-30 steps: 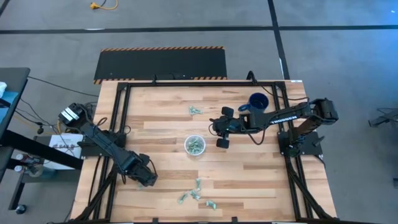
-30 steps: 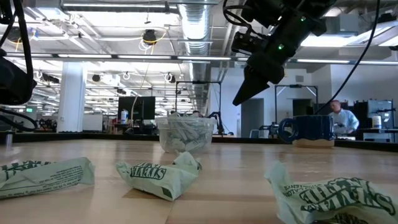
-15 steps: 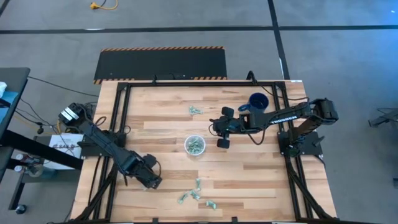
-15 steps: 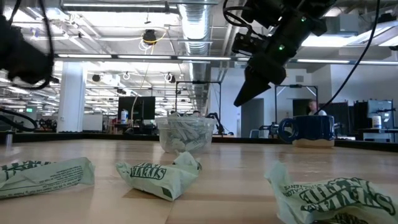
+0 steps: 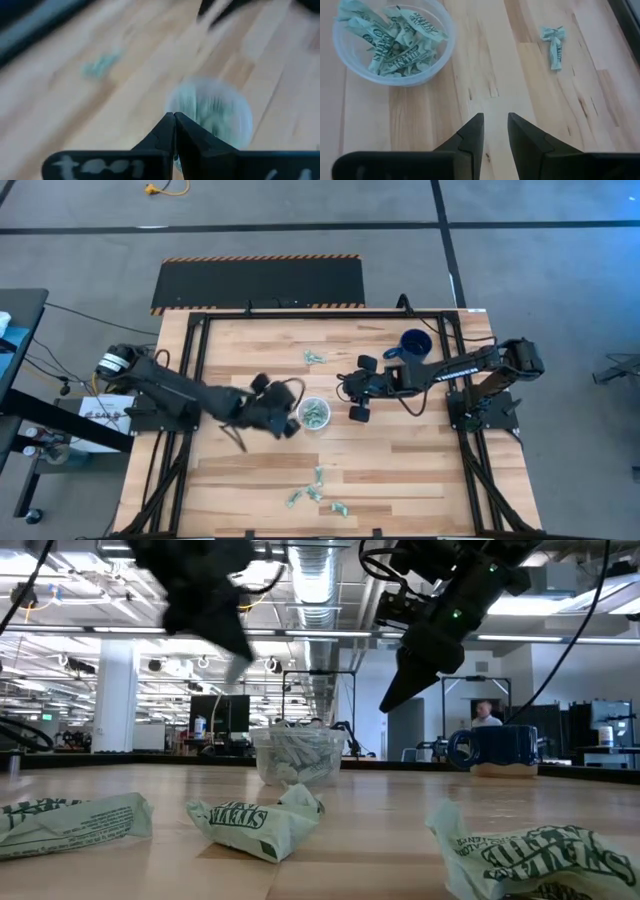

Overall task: Pick and place items into bin
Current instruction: Put the stevia packet into the transparent bin

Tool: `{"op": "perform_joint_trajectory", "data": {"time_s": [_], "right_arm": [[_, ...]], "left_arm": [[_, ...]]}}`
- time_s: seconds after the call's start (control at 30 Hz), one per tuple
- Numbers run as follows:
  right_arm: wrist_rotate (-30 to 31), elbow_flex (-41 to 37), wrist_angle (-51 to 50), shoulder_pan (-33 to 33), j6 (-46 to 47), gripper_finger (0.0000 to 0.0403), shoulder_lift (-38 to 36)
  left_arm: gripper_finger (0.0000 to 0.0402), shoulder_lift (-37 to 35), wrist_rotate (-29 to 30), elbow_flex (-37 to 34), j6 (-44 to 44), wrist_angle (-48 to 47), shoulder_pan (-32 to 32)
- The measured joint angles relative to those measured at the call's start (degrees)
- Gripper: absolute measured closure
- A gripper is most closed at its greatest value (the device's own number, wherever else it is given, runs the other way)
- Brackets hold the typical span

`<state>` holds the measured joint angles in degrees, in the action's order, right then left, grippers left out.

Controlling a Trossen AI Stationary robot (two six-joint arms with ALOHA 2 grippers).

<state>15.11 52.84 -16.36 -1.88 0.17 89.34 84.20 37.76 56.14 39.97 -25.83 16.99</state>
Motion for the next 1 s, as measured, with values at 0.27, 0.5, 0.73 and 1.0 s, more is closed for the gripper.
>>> {"op": "perform_joint_trajectory", "data": {"time_s": [0.27,0.5,0.73,1.0], "right_arm": [[0.2,0.0,0.0,-0.5,1.9,0.0321,0.0],[0.8,0.0,1.4,-0.5,4.4,0.0321,0.0],[1.6,0.0,2.6,-0.6,4.4,0.0321,0.0],[1.6,0.0,3.7,-0.7,4.4,0.0321,0.0]], "left_arm": [[0.0401,4.1,-15.3,-0.9,-22.6,20.7,-7.0],[0.0401,9.7,-16.3,-1.0,-24.8,20.0,-9.9],[0.0401,10.4,-16.2,-1.0,-24.8,19.8,-10.3],[0.0402,10.4,-18.8,-1.0,-22.3,19.7,-10.3]]}}
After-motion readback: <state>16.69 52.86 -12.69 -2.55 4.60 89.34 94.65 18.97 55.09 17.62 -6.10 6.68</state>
